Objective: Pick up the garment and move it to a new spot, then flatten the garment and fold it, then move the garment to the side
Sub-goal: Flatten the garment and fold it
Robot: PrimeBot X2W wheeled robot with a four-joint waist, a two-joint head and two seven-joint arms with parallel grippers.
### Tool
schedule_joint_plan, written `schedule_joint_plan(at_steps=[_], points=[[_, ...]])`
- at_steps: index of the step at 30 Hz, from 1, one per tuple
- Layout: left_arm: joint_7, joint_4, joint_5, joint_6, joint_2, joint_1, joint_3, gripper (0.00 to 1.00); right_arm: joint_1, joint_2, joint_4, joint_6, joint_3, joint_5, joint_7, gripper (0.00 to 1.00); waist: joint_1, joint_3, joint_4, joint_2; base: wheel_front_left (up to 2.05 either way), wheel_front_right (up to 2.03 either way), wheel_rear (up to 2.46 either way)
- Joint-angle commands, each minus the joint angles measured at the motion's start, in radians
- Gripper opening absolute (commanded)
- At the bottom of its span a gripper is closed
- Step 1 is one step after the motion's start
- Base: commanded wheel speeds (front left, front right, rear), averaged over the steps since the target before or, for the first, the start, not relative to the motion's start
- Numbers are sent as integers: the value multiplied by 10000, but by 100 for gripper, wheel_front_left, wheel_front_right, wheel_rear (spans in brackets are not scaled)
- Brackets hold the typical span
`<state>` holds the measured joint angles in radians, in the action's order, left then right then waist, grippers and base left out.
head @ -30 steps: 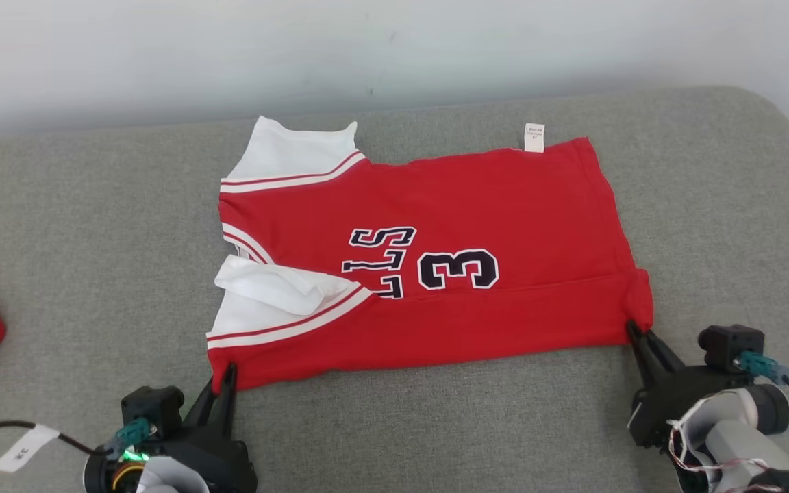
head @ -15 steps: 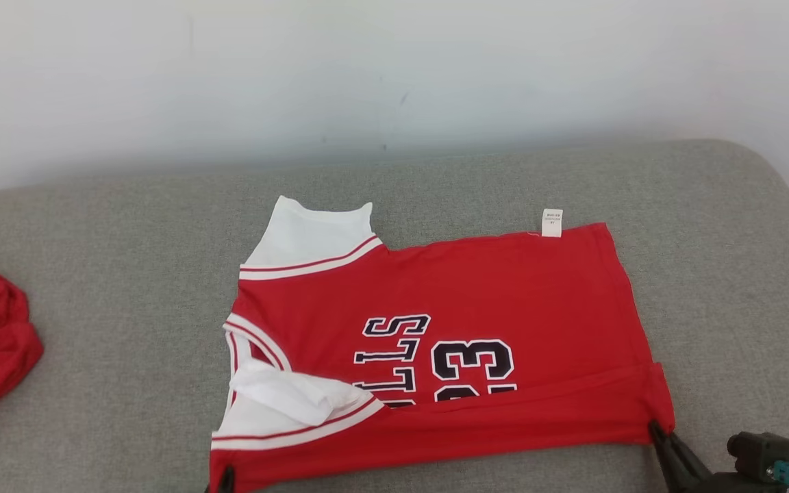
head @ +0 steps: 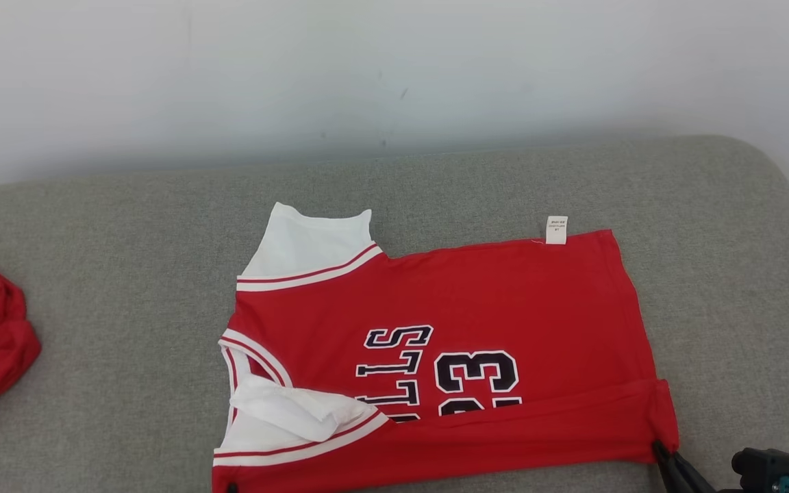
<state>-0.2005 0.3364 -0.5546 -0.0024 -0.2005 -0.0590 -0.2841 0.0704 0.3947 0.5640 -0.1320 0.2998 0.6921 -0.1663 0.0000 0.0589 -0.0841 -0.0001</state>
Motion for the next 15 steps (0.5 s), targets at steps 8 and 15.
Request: schedule_joint_plan(at_steps=[8, 15], points=[[-410, -202, 430, 326, -52, -205, 36, 100, -286, -394, -352, 20, -733, -757, -236, 100, 0, -222, -1, 1, 0, 0, 0], [-646, -752, 1208, 629, -218, -193, 455, 100, -366, -689, -916, 20, -1416, -1556, -672, 100, 0, -383, 51, 1, 0, 0, 0]])
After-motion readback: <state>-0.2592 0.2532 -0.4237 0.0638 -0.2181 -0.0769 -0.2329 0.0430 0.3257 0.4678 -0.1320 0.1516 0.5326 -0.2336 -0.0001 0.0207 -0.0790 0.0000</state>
